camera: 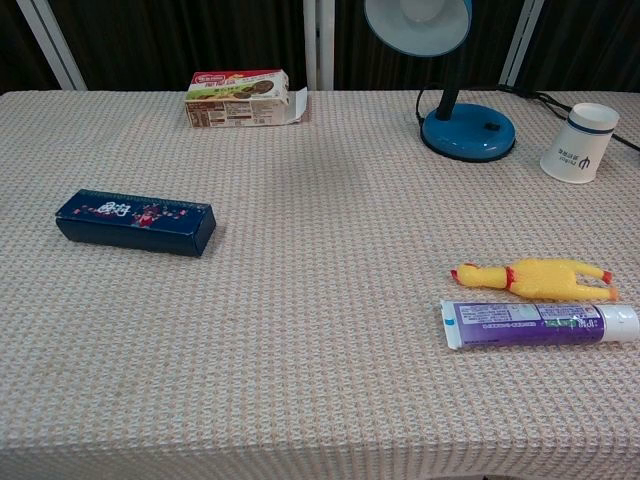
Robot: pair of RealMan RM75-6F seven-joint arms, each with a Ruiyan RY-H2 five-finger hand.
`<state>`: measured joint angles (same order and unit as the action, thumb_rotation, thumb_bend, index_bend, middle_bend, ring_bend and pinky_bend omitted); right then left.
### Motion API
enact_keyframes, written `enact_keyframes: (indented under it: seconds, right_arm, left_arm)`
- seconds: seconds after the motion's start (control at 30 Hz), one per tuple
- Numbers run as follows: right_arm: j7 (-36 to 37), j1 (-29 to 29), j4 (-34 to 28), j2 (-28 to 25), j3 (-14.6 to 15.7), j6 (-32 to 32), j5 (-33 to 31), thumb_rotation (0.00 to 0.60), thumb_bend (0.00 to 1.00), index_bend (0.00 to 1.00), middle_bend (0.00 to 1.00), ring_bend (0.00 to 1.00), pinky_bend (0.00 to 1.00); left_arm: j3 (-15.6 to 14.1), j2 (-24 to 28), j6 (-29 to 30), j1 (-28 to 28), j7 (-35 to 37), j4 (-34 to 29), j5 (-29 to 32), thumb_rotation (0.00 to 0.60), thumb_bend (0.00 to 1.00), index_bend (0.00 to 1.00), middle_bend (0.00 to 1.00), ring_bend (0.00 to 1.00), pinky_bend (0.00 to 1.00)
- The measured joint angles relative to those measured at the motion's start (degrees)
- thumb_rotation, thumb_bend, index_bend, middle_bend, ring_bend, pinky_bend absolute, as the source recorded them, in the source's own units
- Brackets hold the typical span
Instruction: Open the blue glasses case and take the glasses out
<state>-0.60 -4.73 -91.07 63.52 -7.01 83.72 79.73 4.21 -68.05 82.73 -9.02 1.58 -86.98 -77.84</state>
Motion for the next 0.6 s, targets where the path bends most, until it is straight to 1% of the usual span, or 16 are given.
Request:
enact_keyframes:
  seconds: [0.33,0.47,0.6]
  right_arm:
    - [0.7,0.6,0.6,-0.3,0.1,1.1,0.7,0.600,0.27,0.00,0.00,0.00,0.00]
    - [1.2,0.6,0.8,-0.3,-0.2,1.2,0.4,0.600,0.27,0.00,0.00,0.00,0.00]
    - [1.5,0.6,0.7,-0.3,-0.4,0.9,-0.1,0.600,0.27,0.00,0.00,0.00,0.00]
  left_arm:
    - [0.2,0.2,-1.1,-0.3,-0.9,-1.0,-0.8,0.600,0.20,0.01,0.00,0.00,0.00]
    - [0.3,0.1,-2.8,-1.5,-1.7,-2.0,-1.2,0.600,0.23,0.01,0.00,0.00,0.00]
    - [0.5,-0.2,-5.2,-3.2,-2.1,-3.1,-1.8,0.600,0.23,0.01,0.00,0.00,0.00]
